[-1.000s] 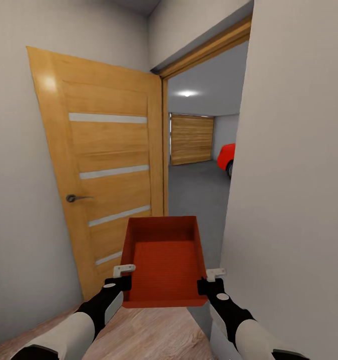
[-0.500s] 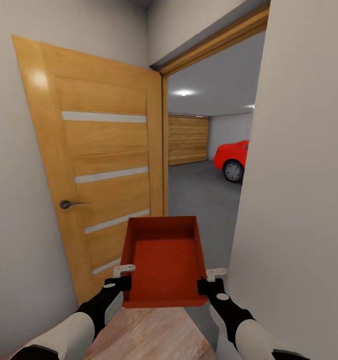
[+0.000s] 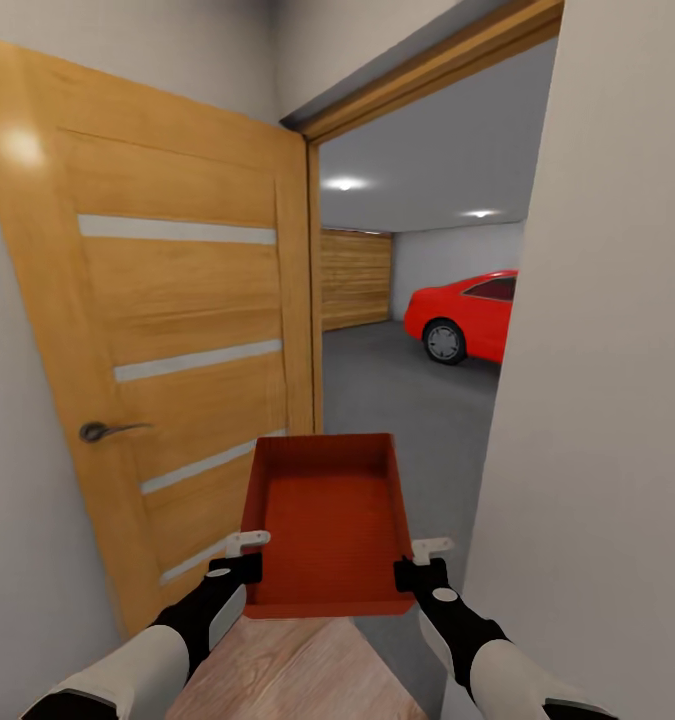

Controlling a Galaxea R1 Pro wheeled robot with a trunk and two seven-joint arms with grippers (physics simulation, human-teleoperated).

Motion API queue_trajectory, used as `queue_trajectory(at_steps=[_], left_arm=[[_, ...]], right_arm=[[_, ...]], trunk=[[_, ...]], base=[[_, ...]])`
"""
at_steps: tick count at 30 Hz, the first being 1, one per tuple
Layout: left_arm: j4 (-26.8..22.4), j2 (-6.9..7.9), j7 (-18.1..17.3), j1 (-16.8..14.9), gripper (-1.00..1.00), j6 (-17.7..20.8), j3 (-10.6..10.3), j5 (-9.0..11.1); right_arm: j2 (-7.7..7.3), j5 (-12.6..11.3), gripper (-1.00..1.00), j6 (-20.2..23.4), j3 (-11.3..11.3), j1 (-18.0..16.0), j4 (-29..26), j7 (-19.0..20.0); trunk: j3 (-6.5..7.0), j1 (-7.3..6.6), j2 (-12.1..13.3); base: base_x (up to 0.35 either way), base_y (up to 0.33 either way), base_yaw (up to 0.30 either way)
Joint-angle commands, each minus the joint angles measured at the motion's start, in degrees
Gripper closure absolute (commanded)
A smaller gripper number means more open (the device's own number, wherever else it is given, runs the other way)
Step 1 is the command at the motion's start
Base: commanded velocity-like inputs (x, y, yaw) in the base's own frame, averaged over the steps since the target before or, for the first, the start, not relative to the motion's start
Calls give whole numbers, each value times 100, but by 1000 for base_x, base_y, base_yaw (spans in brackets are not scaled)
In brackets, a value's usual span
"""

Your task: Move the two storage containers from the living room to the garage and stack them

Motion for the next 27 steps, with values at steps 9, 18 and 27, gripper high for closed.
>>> queue_trajectory(at_steps=[9,18,27], left_arm=[[-109,3,83,-2,100,-310,164,-1],[-109,3,83,-2,100,-310,167,-1],[-109,3,84,-2,100,-310,167,1]], right_arm=[[123,39,100,-21,-94,1,21,101],[123,39,100,-21,-95,1,21,99],[122,39,100,-21,-94,1,21,99]], trunk=[[-2,4,-3],[-2,4,-3],[-2,4,-3]], base=[[250,192,-285],[250,192,-286],[250,192,-284]])
